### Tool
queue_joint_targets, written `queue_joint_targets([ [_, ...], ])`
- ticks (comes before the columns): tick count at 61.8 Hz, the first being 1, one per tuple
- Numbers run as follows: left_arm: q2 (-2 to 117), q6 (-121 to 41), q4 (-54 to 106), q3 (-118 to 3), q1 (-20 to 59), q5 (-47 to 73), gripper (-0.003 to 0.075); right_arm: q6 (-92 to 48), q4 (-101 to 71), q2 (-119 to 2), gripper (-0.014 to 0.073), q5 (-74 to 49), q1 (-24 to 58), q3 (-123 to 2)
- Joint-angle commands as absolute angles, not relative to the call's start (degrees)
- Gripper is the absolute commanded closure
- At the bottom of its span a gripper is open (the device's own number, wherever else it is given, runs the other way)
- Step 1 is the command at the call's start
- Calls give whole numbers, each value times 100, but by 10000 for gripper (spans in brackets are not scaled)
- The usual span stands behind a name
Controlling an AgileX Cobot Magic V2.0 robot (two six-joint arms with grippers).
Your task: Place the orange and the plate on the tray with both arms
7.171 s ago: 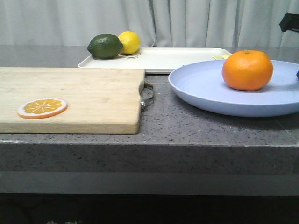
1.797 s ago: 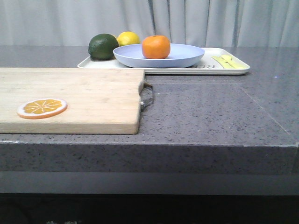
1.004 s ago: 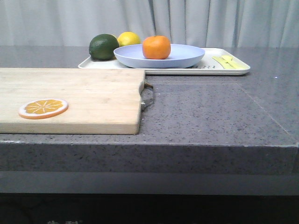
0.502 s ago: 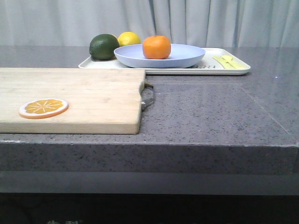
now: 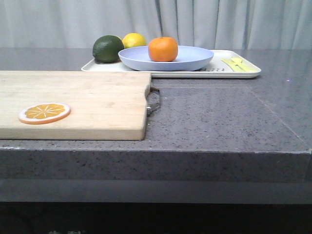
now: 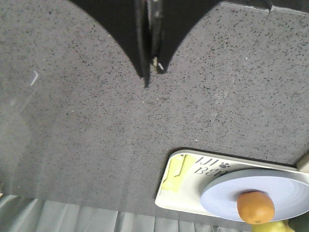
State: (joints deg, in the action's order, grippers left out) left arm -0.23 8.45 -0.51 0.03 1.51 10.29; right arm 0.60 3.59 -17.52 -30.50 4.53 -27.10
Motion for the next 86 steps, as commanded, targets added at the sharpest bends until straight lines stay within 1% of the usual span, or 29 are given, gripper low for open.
queue_joint_targets([
  [1,-141,894,0,35,139,516,738,0,433,-1790,652,-2591,437,-2867],
  [40,-141,894,0,35,139,516,738,0,438,-1790,652,-2481,430,-2835],
  [50,-141,894,0,35,139,516,738,0,438,-1601,652,-1175,333,-2195],
  [53,-141,894,0,35,139,516,738,0,432,-1398,652,-645,263,-1863],
  [59,-141,894,0,35,139,516,738,0,233,-926,652,-166,121,-1153],
  [76,-141,894,0,35,139,516,738,0,-100,196,652,-374,-3,-31],
  [80,-141,894,0,35,139,516,738,0,-100,171,652,-299,-3,139],
  [86,-141,894,0,35,139,516,738,0,-100,180,652,-556,-9,131],
])
